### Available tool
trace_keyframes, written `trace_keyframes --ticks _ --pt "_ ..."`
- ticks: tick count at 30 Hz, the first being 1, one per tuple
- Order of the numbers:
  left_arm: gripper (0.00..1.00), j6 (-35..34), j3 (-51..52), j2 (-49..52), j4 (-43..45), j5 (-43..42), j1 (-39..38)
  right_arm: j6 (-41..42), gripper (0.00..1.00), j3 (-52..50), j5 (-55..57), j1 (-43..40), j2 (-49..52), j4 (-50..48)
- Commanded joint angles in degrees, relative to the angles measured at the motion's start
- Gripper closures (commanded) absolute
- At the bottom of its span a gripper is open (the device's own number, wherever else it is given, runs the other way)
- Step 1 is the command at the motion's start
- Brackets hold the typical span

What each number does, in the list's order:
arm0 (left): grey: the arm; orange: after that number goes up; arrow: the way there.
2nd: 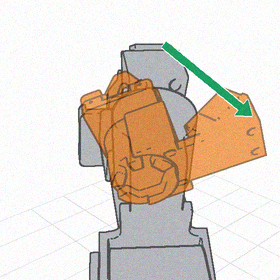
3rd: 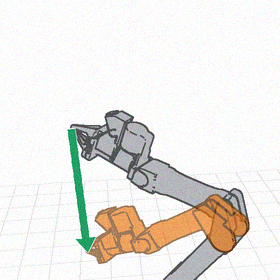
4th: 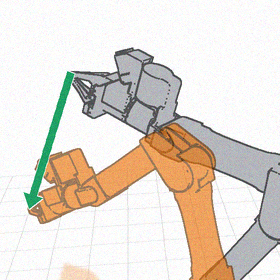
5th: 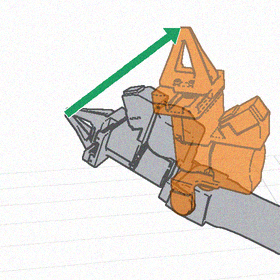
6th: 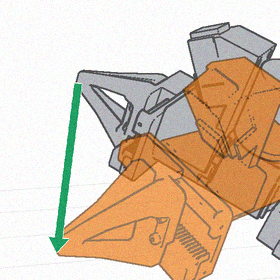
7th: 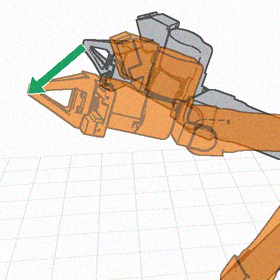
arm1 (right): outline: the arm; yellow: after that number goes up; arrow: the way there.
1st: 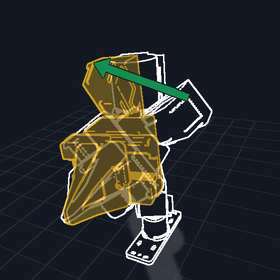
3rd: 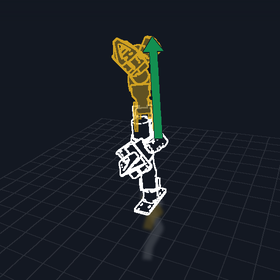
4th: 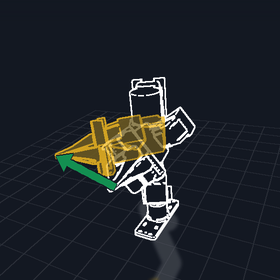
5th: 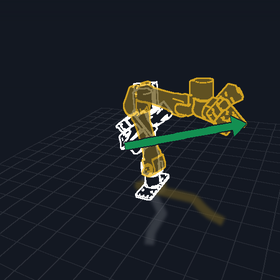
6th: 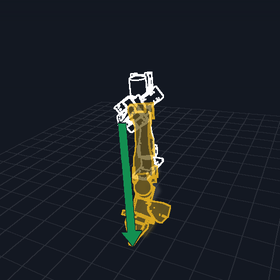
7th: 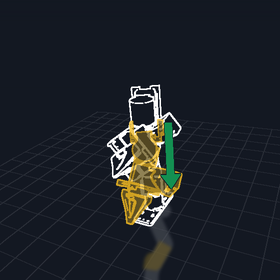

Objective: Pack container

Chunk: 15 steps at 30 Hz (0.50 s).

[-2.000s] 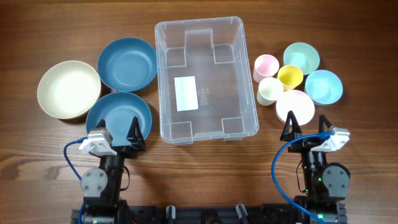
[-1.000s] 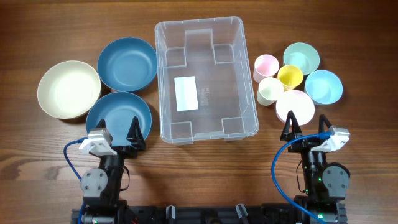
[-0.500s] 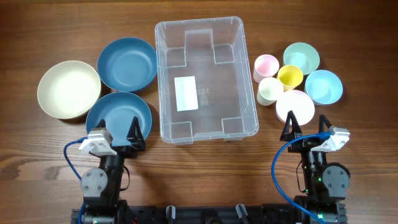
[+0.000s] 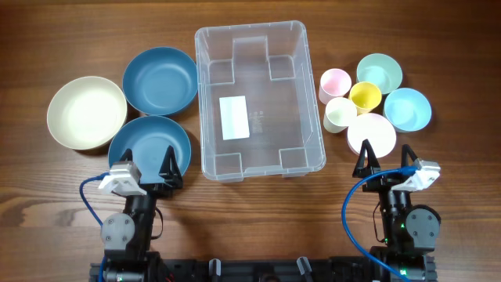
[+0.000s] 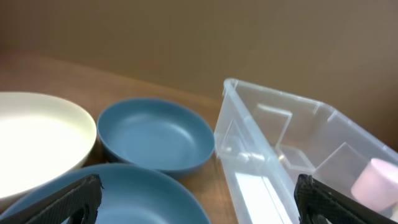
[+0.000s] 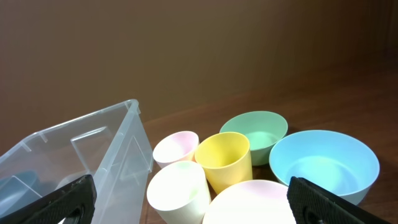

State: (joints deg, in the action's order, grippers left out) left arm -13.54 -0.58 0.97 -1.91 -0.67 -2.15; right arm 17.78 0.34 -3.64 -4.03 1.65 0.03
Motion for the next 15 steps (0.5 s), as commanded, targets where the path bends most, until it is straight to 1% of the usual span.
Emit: trace_keyframes --ticks 1,2,3,6,9,12,15 --pt "0.00 1.16 0.13 0.17 7.67 3.58 -0.24 0.42 0.00 -0.04 -0.70 0.33 0.13 -0.20" --pt "0.00 1.14 -0.42 0.17 11.21 5.20 -0.24 0.42 0.00 -0.04 -0.70 0.33 0.13 -0.20" --pt "0.00 1.14 -1.55 0.20 12.07 6.88 -0.24 0.39 0.00 -0.04 -0.70 0.33 0.13 -0.20" --pt "0.01 1.16 -6.47 0.83 11.10 11.32 -0.24 0.42 0.00 -0.04 -0.70 0.33 0.13 -0.20" --pt "0.01 1.16 -13.97 4.02 9.73 15.61 -0.24 0.39 0.00 -0.04 -0.70 0.33 0.13 -0.20" --pt "0.00 1.18 -23.06 10.93 8.41 16.87 -0.24 0.39 0.00 -0.04 -0.70 0.33 0.13 -0.20" --pt "0.01 1.55 -33.33 20.85 5.81 17.27 -0.24 0.42 0.00 -0.02 -0.70 0.33 0.13 -0.20"
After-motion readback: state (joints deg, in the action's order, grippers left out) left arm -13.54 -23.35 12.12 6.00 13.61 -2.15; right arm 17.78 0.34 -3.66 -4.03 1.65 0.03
